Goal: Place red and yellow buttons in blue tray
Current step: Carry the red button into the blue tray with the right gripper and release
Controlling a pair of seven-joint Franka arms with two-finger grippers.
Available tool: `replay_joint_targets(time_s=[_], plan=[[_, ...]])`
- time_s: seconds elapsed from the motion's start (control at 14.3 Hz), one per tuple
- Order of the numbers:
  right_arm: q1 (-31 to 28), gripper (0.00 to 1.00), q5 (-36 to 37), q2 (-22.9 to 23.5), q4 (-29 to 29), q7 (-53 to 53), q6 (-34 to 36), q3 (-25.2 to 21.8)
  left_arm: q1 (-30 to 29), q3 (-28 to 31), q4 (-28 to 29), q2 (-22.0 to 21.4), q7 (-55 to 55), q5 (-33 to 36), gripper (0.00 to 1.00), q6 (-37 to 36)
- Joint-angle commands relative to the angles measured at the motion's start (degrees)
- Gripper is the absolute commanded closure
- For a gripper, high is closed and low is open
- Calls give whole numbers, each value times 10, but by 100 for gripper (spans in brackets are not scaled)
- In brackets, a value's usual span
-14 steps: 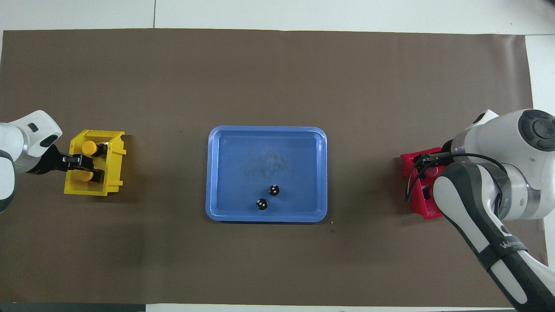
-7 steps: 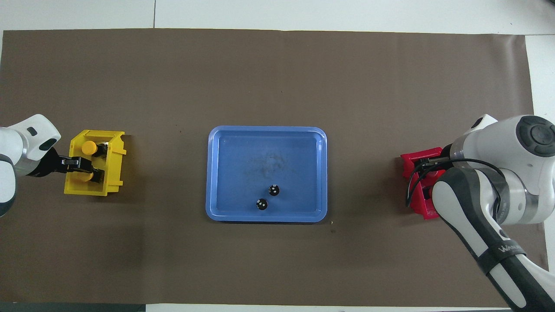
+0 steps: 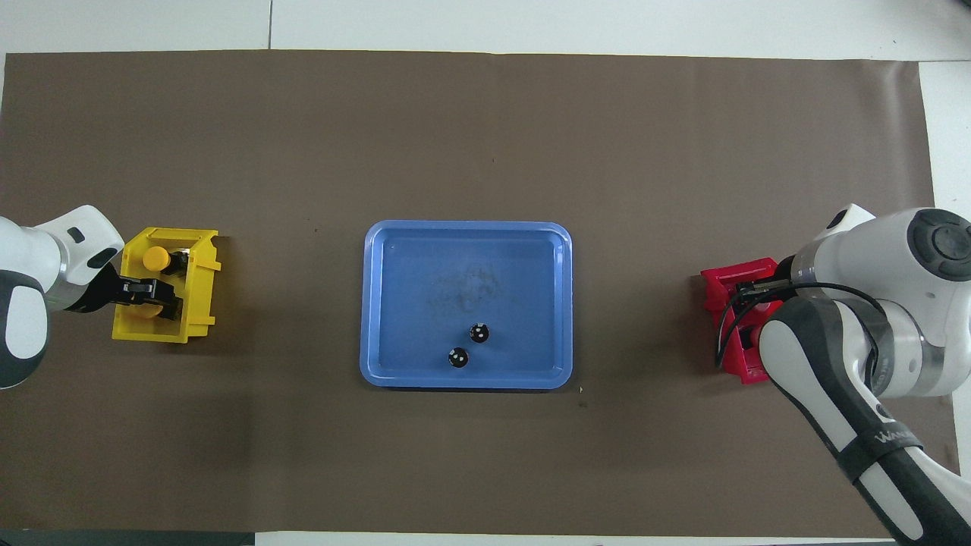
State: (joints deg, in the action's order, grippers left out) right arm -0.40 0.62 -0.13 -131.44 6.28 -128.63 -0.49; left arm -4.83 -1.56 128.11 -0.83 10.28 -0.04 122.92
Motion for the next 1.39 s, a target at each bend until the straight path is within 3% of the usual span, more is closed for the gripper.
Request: replay_joint_targets(time_s=[0.0, 0.14, 0.35, 0.49, 0.63, 0.91, 1.11, 1.32], plan=[[-2, 82, -12, -15, -9, 17, -7, 4, 3, 2, 23, -14, 3, 2, 31, 21], [0, 89, -11, -5, 35, 16, 40, 4, 3, 2, 28, -15, 3, 2, 33, 29], [13, 89, -3, 43, 201, 15, 202, 4, 2, 3, 31, -16, 4, 2, 38, 29], [30, 89, -3, 77, 314, 1, 297, 4, 0, 2, 33, -16, 5, 2, 45, 30], [71, 89, -3, 109, 395, -61, 347, 4, -1, 3, 33, -16, 5, 2, 59, 30], [171, 98, -17, 166, 488, -187, 340, 8, -3, 2, 29, -15, 3, 2, 85, 28], [263, 99, -18, 244, 566, -333, 321, 8, 3, 3, -18, -7, -8, 2, 89, -41], [331, 99, 14, 293, 560, -370, 256, 8, 7, 2, -72, -18, -11, 2, 91, -131]])
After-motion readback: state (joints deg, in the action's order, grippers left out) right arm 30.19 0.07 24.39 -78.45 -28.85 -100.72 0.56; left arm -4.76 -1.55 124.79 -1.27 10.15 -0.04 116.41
